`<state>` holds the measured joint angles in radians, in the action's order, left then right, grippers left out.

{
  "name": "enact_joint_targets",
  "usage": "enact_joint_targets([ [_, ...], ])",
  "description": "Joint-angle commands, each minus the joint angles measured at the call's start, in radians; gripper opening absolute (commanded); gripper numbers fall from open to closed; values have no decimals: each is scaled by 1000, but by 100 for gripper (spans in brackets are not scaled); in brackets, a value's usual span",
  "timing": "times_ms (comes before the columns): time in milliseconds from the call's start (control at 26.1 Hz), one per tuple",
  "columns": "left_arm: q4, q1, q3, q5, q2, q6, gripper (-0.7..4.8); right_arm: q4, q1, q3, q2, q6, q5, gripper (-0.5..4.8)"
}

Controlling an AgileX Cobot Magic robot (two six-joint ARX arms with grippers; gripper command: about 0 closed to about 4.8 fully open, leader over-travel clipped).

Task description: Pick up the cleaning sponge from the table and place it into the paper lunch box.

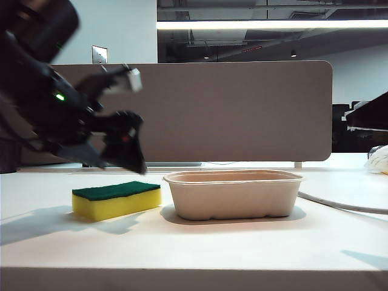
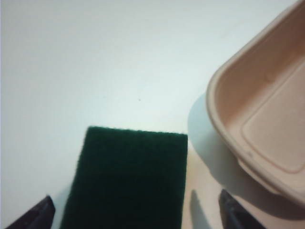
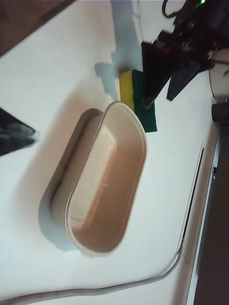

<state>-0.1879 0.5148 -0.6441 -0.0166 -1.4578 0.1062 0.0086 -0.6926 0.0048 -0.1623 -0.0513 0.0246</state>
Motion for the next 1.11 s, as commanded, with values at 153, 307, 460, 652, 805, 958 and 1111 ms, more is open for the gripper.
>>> enact_joint_targets([
  [153, 100, -2, -60, -2, -194, 91, 479, 11, 0, 1, 2, 0, 1, -5],
  [307, 129, -2, -60, -3, -218, 76, 79, 11, 0, 1, 3, 0, 0, -5],
  [460, 135, -2, -65, 16, -191, 69, -7, 11, 0, 1, 4, 0, 0, -5],
  [652, 133, -2, -66, 88, -11, 51, -7, 11, 0, 1, 4, 0, 0, -5],
  [805, 119, -1, -90, -263, 112, 51, -7, 11, 0, 1, 5, 0, 0, -5],
  [958, 78, 12, -175, -584, 67, -8, -7, 10, 0, 1, 14, 0, 0, -5],
  [1111, 101, 45, -270, -593, -24, -14, 52, 11, 0, 1, 16, 0, 0, -5],
])
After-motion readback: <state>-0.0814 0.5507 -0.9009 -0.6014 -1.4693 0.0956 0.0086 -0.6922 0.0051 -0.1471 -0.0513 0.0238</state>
